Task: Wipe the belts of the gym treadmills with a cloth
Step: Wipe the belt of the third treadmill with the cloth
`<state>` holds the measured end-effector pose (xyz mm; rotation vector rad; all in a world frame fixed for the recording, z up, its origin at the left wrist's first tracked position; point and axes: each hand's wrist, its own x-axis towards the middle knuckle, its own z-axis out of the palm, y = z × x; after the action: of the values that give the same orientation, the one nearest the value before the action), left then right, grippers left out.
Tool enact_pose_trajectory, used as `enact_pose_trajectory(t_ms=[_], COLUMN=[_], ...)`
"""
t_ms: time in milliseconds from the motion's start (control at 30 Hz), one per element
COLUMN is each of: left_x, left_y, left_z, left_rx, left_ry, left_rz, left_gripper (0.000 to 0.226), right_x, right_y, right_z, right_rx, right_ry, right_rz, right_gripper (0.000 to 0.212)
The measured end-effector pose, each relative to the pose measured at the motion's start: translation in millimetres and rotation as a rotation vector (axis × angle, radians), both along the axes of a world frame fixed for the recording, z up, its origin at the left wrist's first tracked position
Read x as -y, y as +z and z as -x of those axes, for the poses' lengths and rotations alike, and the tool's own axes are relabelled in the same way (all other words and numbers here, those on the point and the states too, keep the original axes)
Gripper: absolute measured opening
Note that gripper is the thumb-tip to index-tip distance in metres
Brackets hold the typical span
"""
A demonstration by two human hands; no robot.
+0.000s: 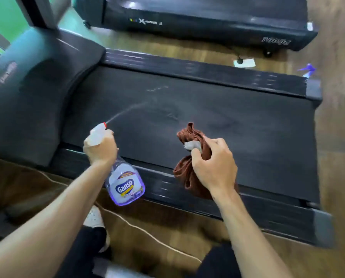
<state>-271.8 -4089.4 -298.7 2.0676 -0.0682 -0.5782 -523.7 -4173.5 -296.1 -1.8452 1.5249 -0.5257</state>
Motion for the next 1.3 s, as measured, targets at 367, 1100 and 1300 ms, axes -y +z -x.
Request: enact_pose_trajectory(t_ms=[367, 1100, 1300], left_x=[-43.4, -97.2, -159.6], left_y=[-186.4, -303.5, -293.4], left_z=[-165.8, -257.2, -305.2], left_rx=[0.162, 0.394, 0.456], left_ry=[-0.056, -0.083, -0.078], left_rz=[0.225, 0.468, 0.457], left_gripper=[0.025, 0.010, 0.018], right_x=[-27.7, -71.6, -131.5], right_y=[-210.3, -303.7, -256.3], right_z=[-187.3, -269.5, -332.3], right_rx=[0.013, 0.041, 0.016], right_ry=[0.072, 0.144, 0.238], right_rz=[0.085, 0.397, 0.456], right_gripper=[0.037, 0.042, 0.038])
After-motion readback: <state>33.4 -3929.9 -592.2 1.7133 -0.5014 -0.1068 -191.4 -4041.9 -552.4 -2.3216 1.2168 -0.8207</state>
